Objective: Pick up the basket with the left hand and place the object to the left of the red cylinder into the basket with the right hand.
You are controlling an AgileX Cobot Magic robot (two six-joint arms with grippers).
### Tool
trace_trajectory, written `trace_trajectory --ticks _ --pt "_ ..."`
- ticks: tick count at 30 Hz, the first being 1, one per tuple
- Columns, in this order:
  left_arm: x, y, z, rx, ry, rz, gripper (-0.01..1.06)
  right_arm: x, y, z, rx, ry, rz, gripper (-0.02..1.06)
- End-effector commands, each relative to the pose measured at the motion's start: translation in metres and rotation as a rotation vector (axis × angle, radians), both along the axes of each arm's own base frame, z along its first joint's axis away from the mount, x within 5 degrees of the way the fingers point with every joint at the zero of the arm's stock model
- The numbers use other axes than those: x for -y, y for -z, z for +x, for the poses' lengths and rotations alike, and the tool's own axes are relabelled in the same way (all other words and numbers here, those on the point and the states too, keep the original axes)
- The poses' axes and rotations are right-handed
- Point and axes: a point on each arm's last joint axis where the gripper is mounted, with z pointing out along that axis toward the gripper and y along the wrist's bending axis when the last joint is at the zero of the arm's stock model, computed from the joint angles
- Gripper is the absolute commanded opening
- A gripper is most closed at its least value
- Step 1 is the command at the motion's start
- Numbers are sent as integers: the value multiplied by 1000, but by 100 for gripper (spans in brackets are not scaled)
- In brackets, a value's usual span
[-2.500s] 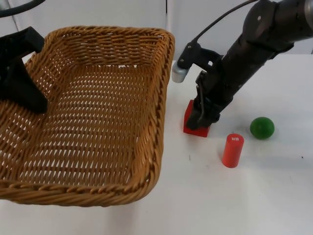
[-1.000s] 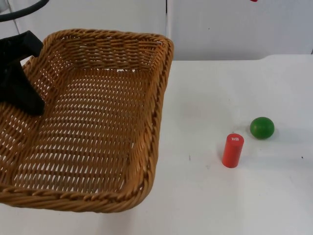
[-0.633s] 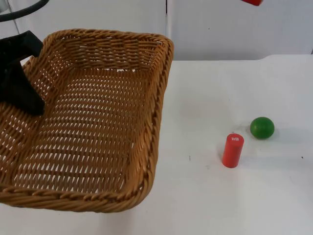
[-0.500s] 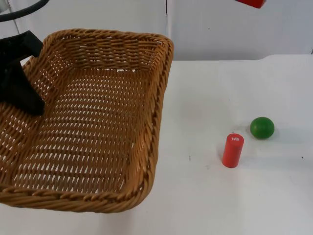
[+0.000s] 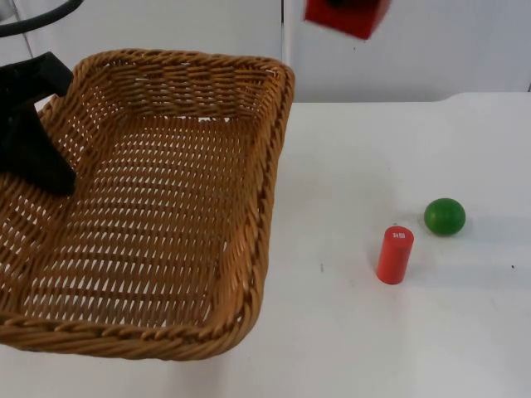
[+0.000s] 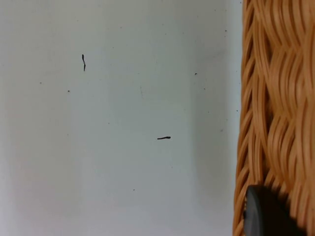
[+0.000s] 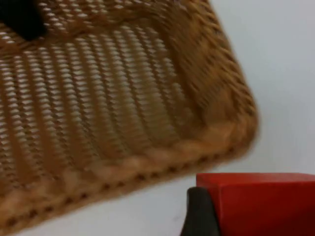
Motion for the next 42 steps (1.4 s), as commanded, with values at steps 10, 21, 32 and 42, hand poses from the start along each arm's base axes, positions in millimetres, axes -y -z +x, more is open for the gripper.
trace_trajectory --ticks 10,21,32,42 --pt "1 -6 -2 14 -6 -16 0 -82 16 -2 12 -56 14 0" --pt "1 -6 -2 14 -6 -16 0 -96 38 6 -53 -57 24 0" --pt "1 -6 -2 14 -7 -17 0 -105 65 11 -119 -68 5 0" --pt "1 -6 -2 14 -7 -17 0 -108 73 12 -140 -73 2 9"
